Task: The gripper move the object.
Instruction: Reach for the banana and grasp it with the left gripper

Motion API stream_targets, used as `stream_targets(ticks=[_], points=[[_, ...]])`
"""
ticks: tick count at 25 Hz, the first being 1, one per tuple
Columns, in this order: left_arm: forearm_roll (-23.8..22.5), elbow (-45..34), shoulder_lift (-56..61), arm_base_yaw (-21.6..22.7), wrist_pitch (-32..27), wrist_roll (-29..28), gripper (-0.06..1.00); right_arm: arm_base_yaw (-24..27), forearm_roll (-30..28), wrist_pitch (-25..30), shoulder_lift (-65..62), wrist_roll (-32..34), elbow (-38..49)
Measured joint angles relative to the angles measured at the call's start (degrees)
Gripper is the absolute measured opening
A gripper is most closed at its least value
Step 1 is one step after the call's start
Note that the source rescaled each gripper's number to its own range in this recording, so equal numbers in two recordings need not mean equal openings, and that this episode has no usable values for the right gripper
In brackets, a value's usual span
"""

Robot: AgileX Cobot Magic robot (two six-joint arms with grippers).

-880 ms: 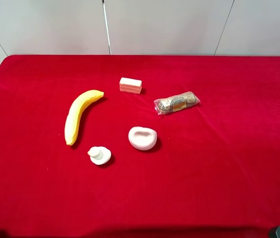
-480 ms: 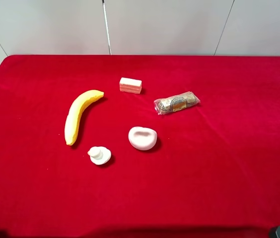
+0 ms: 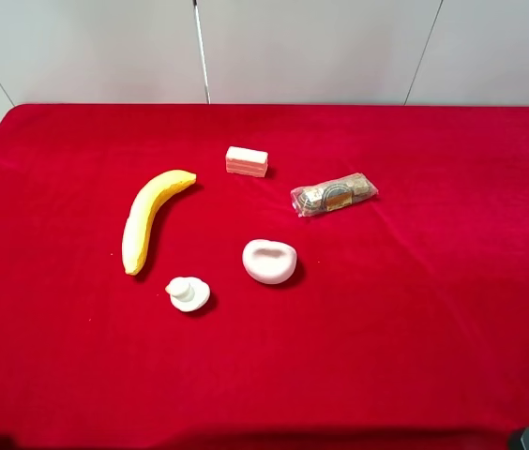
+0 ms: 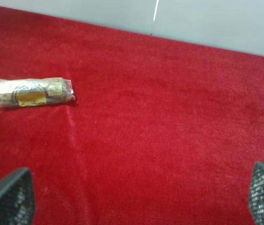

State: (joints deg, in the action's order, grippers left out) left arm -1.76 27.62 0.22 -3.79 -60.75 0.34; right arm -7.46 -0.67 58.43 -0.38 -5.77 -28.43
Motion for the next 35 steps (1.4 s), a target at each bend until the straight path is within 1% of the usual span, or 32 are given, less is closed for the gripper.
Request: stream_targets(ticks=[35], points=[[0.0,0.0,0.0,0.0,0.0,0.0,0.72,0.0,0.0,0.02,0.0,0.0,0.0]])
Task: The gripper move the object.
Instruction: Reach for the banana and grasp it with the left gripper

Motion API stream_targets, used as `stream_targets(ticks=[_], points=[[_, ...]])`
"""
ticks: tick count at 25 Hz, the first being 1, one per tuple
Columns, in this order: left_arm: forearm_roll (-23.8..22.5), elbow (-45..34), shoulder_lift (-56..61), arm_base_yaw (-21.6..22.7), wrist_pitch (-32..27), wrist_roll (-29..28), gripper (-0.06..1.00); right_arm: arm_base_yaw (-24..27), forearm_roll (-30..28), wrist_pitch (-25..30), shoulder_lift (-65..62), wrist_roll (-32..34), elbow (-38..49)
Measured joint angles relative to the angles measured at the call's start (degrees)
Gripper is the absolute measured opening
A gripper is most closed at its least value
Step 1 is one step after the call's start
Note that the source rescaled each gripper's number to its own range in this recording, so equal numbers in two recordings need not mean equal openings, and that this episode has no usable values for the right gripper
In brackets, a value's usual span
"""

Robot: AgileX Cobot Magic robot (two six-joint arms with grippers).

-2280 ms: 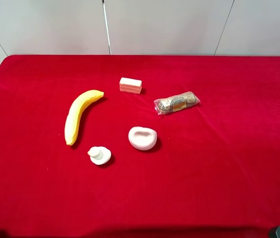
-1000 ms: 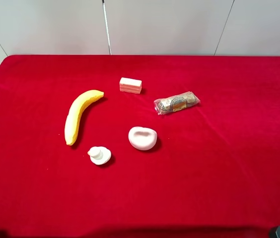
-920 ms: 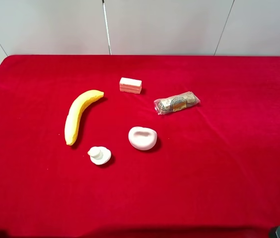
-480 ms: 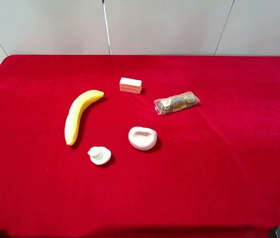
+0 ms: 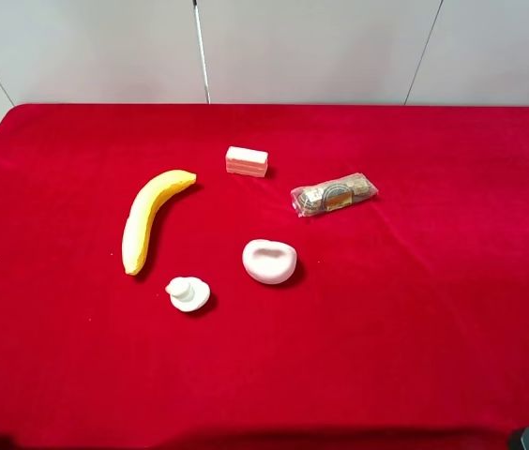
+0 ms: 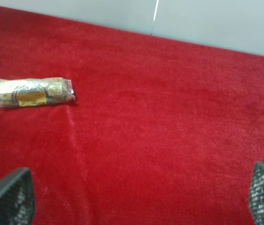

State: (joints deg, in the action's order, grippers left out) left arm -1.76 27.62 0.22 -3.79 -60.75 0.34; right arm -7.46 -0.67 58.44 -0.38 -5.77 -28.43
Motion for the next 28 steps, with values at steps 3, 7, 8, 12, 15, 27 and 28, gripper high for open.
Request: stream_targets(ticks=[3,7,8,12,15,27,28], points=[[0.0,0.07,-0.18,0.0,0.24,0.81,0.72,0.0,0.0,0.0,0.0,0.0,0.0],[0.17,1.24,-4.29,0.0,1.98,2.69,0.72,0.0,0.0,0.0,0.0,0.0,0.0],[0.17,1.37,-5.79,0.0,2.78,3.32,0.72,0.0,0.0,0.0,0.0,0.0,0.0],[0.3,1.43,-11.99,0.0,7.02,6.02,0.72,0.0,0.0,0.0,0.0,0.0,0.0],[0.59,1.47,-17.02,0.0,11.15,7.61,0.72,0.0,0.0,0.0,0.0,0.0,0.0],[2.91,2.56,-39.53,0.0,27.25,8.06,0.72,0.0,0.05,0.0,0.0,0.0,0.0],[2.95,3.17,-41.19,0.0,27.73,8.06,0.72,0.0,0.05,0.0,0.0,0.0,0.0]])
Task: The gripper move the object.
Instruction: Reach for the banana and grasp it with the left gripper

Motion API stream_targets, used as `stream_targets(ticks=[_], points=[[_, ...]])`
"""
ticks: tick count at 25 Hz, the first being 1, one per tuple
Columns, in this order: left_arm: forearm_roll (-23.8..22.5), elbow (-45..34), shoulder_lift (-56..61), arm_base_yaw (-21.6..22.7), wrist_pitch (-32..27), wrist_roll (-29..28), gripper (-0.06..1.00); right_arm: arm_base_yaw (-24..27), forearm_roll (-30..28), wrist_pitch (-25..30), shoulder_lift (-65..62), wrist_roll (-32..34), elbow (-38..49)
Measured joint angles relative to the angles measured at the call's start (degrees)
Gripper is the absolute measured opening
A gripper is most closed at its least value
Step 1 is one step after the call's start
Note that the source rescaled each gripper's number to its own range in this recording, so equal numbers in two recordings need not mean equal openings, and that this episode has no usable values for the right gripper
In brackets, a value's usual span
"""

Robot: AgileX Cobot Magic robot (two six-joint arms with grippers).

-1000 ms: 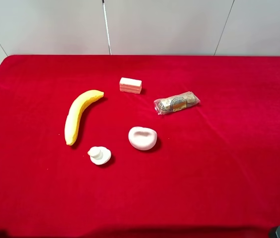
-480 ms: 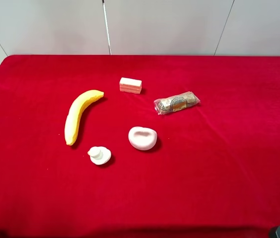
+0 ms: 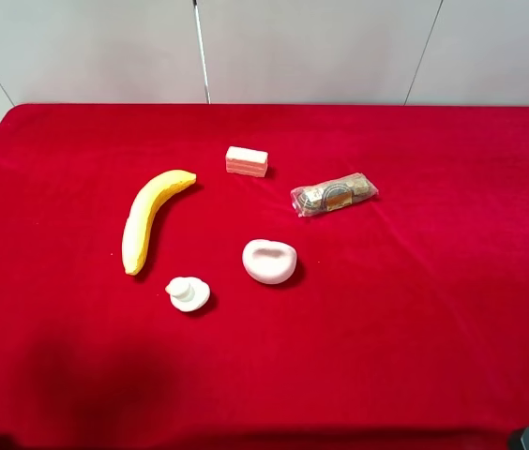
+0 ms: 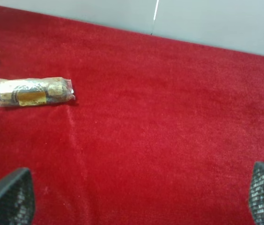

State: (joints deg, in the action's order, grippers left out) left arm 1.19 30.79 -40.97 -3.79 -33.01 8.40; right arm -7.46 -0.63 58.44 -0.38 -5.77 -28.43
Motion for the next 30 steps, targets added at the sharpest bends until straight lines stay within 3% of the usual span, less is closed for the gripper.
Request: stream_targets(ticks=[12,30], points=[[2.43,6.79,-20.48,-0.79,2.18,-0.05,0.72,0.0,0.0,0.0,0.0,0.0,0.0],[3.27,10.2,-42.34,-13.6,14.21,-0.72,0.72,0.0,0.0,0.0,0.0,0.0,0.0]])
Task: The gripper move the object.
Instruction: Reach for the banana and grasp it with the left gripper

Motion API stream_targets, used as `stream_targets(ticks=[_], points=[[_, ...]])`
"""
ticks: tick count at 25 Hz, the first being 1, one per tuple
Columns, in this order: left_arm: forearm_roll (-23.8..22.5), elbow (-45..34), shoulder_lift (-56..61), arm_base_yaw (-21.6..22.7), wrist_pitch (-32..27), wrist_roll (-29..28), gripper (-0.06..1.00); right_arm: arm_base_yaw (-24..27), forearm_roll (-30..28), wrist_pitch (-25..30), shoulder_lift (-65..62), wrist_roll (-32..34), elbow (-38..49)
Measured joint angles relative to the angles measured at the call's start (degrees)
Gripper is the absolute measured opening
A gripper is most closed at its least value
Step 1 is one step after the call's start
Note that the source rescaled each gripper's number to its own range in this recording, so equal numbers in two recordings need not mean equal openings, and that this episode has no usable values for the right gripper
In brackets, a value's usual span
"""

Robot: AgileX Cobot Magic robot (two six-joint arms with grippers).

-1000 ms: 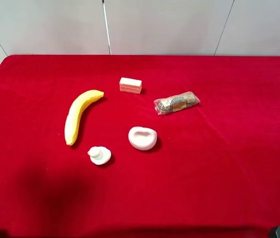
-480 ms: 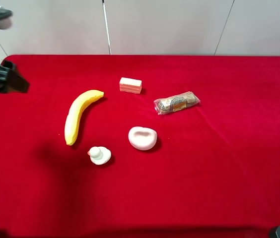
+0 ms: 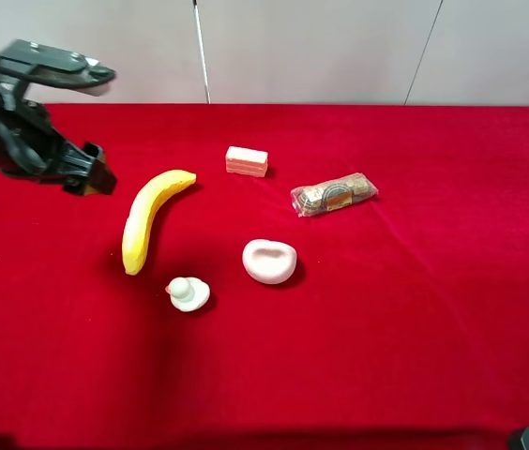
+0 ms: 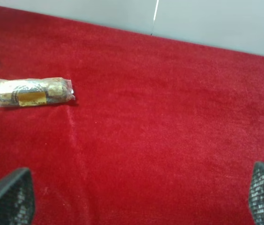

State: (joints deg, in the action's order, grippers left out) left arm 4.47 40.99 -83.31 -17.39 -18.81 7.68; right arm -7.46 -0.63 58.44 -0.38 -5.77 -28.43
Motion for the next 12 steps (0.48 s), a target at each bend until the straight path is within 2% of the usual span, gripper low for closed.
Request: stream_targets(ticks=[8,12], points=[[0.0,5.65,-8.79,-4.49,0.3,-0.88,0.72,0.0,0.0,0.0,0.0,0.0,0.0],[0.05,8.86,-12.52,-5.82,-1.54,-1.61,0.72,0.0,0.0,0.0,0.0,0.0,0.0]])
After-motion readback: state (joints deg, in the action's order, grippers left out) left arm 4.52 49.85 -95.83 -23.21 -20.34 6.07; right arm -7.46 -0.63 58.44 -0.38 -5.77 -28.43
